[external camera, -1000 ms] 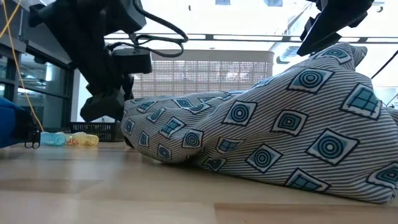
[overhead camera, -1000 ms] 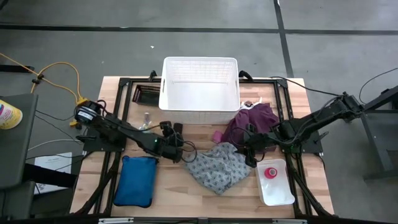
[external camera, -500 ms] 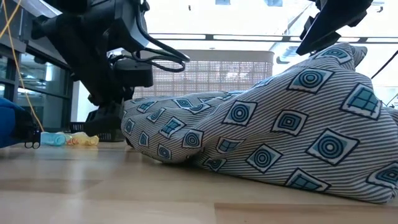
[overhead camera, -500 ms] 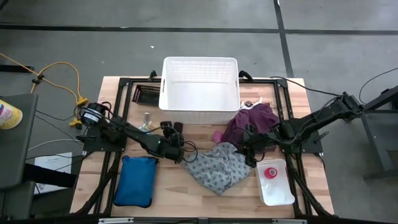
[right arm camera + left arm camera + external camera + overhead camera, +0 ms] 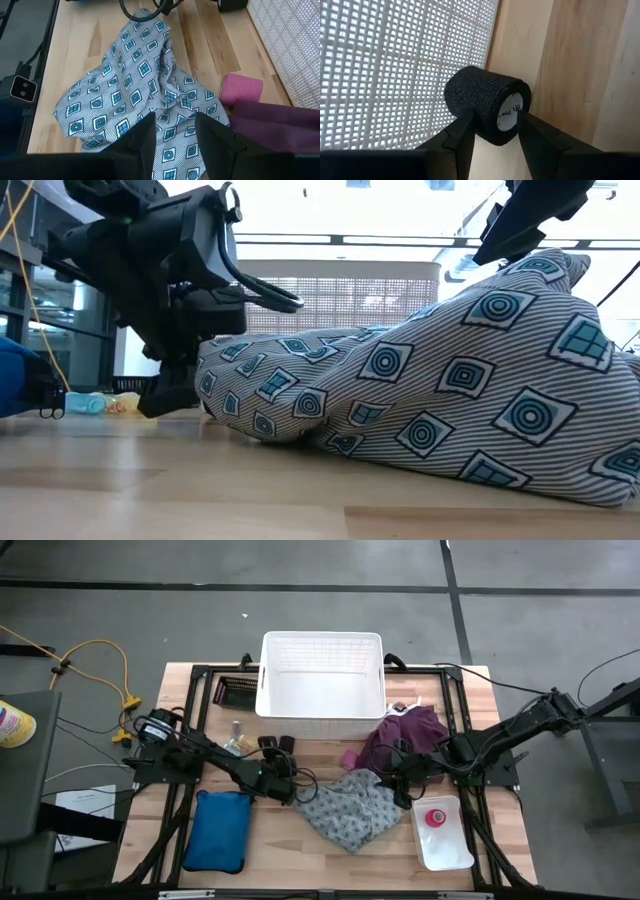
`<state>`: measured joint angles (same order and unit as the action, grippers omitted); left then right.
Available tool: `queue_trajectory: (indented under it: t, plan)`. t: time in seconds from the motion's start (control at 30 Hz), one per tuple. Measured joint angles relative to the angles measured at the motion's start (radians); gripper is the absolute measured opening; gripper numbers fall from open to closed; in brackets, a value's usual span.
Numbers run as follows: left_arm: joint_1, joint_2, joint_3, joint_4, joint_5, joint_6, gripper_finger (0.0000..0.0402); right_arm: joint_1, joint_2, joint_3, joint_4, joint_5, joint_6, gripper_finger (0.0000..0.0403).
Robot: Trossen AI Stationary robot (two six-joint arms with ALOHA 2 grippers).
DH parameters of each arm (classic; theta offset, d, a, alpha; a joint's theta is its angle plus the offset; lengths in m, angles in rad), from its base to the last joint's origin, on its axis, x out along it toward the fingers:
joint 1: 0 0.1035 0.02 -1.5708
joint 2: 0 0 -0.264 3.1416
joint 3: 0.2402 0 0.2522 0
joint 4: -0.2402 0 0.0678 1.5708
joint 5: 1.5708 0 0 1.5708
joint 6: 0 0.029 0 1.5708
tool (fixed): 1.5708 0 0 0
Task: Pick & place medical supplies in basket/bin
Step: Put the black bandage into the small white bin
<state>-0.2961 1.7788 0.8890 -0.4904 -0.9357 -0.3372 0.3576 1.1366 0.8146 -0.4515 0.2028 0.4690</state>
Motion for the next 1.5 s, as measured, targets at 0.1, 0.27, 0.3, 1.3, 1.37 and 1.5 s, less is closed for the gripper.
queue_trajectory:
  t: [0.1,0.27,0.3,1.3,1.37,1.5]
  plan:
    - [-0.012,0.0,-0.001,0.0,-0.022,-0.002,0.0138,0.0,0.0,0.0,0.0,0.0,0.0,0.0125]
    - [-0.022,0.001,-0.001,0.0,-0.041,-0.004,0.0136,0.0,0.0,0.0,0.0,0.0,0.0,0.0125]
    - [-0.023,0.001,-0.001,-0.001,-0.043,-0.007,0.0133,0.0,0.0,0.0,0.0,0.0,0.0,0.0125]
    - [-0.074,-0.042,-0.001,-0.002,-0.036,-0.031,0.0002,0.0,0.0,0.0,0.0,0.0,0.0,0.0125]
    - [-0.082,-0.068,-0.001,-0.003,-0.036,-0.031,0.0001,0.0,0.0,0.0,0.0,0.0,0.0,0.0125]
    - [-0.087,-0.113,-0.001,-0.002,-0.013,-0.034,0.0001,0.0,0.0,0.0,0.0,0.0,0.0,0.0125]
